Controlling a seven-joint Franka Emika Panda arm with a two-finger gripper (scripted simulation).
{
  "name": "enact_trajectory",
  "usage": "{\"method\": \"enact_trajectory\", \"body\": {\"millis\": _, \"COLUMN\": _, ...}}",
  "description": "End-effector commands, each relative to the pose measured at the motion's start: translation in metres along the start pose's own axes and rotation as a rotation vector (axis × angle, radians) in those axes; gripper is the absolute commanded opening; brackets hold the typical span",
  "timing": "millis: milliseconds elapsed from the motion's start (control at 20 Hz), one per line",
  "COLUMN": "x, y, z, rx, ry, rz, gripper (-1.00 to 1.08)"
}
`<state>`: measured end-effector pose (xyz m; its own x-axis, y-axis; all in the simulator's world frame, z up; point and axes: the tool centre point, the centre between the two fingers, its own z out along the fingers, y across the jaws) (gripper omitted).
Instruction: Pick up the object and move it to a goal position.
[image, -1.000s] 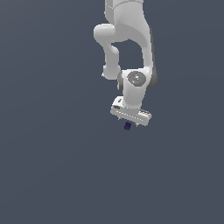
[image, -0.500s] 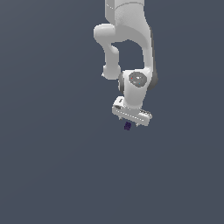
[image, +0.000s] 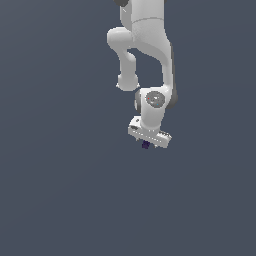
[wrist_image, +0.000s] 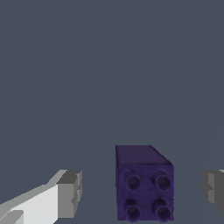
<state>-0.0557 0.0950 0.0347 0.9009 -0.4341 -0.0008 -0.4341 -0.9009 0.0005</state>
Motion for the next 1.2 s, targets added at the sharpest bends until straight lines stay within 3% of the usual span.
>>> {"method": "enact_trajectory", "body": {"millis": 0, "x": 0.0, "y": 0.0, "z": 0.008, "rx": 0.0, "ry": 0.001, "rz": 0.001, "gripper": 1.0}}
{"method": "enact_trajectory", "body": {"millis": 200, "x": 0.001, "y": -0.001, "z": 0.013, "rx": 0.001, "ry": 0.001, "rz": 0.001, "gripper": 1.0}}
{"method": "enact_trajectory", "body": {"millis": 250, "x": 0.001, "y": -0.001, "z": 0.013, "rx": 0.001, "ry": 0.001, "rz": 0.001, "gripper": -1.0}}
{"method": "enact_trajectory", "body": {"millis": 1150, "x": 0.0, "y": -0.004, "z": -0.005, "rx": 0.001, "ry": 0.001, "rz": 0.001, "gripper": -1.0}}
